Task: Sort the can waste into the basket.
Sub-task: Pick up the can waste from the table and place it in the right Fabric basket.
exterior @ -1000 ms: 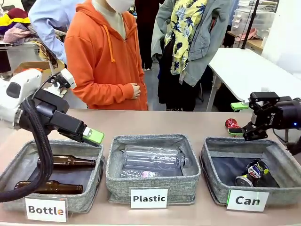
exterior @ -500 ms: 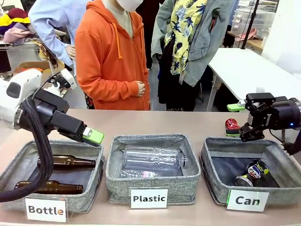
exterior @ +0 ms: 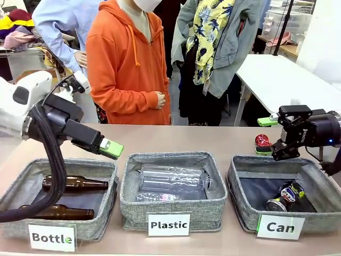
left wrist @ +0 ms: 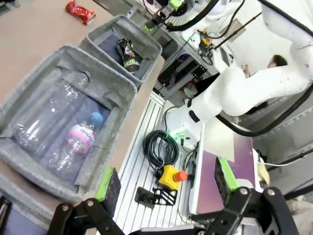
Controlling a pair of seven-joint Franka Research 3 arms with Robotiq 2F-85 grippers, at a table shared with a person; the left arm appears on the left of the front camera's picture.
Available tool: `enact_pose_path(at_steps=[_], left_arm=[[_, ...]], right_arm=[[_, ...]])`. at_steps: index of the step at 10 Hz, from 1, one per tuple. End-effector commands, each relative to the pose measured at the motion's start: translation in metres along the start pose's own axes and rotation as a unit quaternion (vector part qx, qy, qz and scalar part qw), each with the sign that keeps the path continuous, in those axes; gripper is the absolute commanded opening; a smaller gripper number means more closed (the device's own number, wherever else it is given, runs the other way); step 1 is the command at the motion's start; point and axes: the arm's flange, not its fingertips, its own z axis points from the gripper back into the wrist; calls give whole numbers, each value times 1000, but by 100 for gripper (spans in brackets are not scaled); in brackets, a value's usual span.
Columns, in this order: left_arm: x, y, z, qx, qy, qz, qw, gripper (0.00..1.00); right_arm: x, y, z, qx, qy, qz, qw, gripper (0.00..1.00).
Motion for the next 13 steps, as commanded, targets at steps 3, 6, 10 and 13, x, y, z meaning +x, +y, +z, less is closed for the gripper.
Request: enact_pose_path(at_steps=[3,6,10,13], left_arm=[[-22,19,31,-10,-25,99,995,100],[-64,35,71,6,-112,143,983,100],[-111,71,121,29,-183,220,958,100],[-37,81,133,26,-160,180,970,100]], right_arm=[[10,43,52,-361,-81,124,921,100],[48,58,60,-561,-78,149,810,100],[96,26,33,-484,-81,242,837,100],[95,16,30,-577,-29,221,786,100]])
